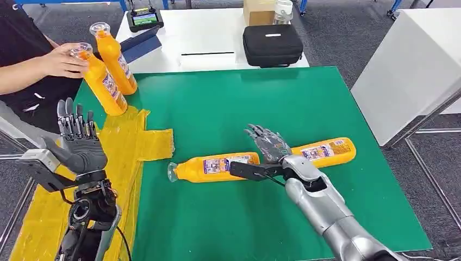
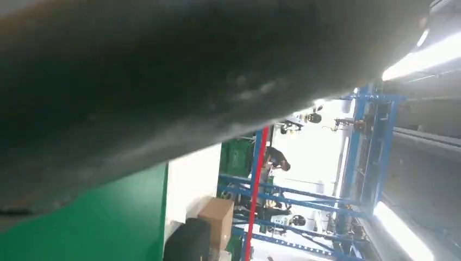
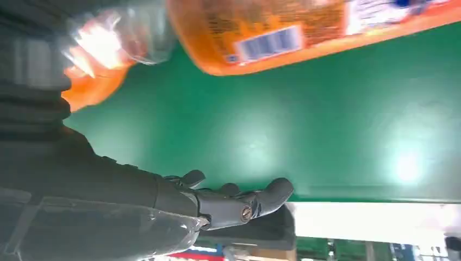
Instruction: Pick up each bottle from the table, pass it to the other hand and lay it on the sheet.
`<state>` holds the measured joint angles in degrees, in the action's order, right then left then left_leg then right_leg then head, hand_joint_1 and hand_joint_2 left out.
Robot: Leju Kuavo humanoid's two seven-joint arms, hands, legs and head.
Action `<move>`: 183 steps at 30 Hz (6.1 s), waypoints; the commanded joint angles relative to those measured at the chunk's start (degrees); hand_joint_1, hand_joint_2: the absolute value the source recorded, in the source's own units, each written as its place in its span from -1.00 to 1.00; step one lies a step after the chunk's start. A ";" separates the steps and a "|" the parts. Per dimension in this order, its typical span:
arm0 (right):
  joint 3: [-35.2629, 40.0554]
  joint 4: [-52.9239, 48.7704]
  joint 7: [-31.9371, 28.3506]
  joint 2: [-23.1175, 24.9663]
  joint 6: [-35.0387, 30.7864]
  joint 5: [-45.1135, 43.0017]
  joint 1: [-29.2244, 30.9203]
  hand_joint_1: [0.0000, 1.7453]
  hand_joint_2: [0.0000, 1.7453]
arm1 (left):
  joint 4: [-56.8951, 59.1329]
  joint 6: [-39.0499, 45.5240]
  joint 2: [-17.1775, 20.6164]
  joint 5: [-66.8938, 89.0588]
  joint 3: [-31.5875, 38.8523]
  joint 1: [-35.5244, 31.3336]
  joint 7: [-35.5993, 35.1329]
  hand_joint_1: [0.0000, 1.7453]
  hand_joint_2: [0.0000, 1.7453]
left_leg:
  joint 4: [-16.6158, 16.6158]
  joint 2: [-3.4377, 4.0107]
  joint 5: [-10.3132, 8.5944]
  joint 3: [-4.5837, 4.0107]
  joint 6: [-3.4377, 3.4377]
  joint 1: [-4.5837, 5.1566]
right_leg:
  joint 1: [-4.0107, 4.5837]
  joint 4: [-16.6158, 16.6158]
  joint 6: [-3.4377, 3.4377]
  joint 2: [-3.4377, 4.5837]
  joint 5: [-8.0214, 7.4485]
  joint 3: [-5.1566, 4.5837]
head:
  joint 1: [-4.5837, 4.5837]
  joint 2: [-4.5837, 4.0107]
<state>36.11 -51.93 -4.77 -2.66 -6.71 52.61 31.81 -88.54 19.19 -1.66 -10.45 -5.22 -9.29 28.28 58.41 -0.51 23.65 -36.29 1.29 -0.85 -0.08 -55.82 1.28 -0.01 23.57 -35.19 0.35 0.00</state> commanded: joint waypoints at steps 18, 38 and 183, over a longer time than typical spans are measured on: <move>9.91 5.22 -2.70 3.90 3.69 -2.68 3.67 -1.00 1.00 | 5.43 -0.03 0.35 -0.52 -1.41 -3.44 -0.14 -1.00 -1.00 | -0.12 0.01 0.08 0.46 -0.05 0.09 | -0.08 0.04 -0.04 -0.04 0.13 0.42 | 0.02 0.00; 14.60 20.34 -1.31 6.76 5.39 -5.01 3.05 -1.00 1.00 | 8.49 -0.45 0.47 -0.56 -3.14 -5.38 -0.65 -1.00 -1.00 | -0.13 -0.09 0.03 0.40 -0.02 0.03 | -0.02 0.12 -0.01 -0.13 0.08 0.40 | 0.00 0.00; 20.61 13.07 12.24 22.66 0.47 -9.13 15.88 1.00 1.00 | 17.14 -23.93 -7.31 -30.23 -22.87 -10.87 -20.24 -1.00 1.00 | 0.01 0.01 0.35 0.39 -0.02 0.01 | -0.03 -0.11 0.10 0.15 0.32 0.23 | -0.07 0.00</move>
<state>54.40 -40.17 8.72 18.84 -5.99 40.96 46.89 -79.88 2.71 -5.51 -32.20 -16.04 -14.00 12.08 58.42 -0.20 23.98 -36.03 1.27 -0.82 -0.14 -55.94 1.37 0.49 23.77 -35.20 0.28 0.00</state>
